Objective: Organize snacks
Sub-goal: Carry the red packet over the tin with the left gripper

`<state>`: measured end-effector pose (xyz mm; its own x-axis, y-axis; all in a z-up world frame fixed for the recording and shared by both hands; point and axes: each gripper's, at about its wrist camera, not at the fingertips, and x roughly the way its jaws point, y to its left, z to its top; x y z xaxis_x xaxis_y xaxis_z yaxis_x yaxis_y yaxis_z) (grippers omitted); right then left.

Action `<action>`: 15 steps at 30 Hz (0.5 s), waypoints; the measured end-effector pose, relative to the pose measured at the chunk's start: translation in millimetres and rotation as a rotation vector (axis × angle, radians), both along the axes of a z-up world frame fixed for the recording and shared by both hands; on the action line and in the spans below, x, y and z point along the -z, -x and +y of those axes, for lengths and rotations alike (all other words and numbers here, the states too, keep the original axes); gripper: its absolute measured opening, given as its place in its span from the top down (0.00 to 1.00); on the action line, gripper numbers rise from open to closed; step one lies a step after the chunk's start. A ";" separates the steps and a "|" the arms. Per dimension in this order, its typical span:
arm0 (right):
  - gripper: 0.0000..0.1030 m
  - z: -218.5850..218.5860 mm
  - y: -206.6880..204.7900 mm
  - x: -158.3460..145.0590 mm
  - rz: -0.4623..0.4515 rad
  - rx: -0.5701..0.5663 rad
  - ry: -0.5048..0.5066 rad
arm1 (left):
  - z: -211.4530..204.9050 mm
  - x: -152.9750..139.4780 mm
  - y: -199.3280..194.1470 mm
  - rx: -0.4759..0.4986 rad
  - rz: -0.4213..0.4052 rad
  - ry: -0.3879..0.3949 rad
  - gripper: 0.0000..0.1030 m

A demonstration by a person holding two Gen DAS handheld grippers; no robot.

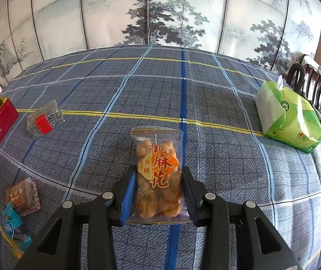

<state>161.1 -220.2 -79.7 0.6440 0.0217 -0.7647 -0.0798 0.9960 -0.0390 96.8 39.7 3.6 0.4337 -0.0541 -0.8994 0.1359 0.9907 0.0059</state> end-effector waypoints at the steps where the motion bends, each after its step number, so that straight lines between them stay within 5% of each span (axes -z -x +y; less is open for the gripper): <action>1: 0.61 0.1 0.0 0.0 0.000 0.000 0.001 | 9.6 -2.8 1.6 -0.012 -0.006 -0.010 0.60; 15: 0.61 -0.8 0.2 0.2 0.000 0.000 0.000 | 113.1 -3.7 11.7 -0.148 -0.027 -0.094 0.60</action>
<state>161.0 -221.0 -79.8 0.6438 0.0217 -0.7649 -0.0794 0.9961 -0.0386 85.2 152.8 7.3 0.4550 0.0958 -0.8853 -0.0129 0.9948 0.1011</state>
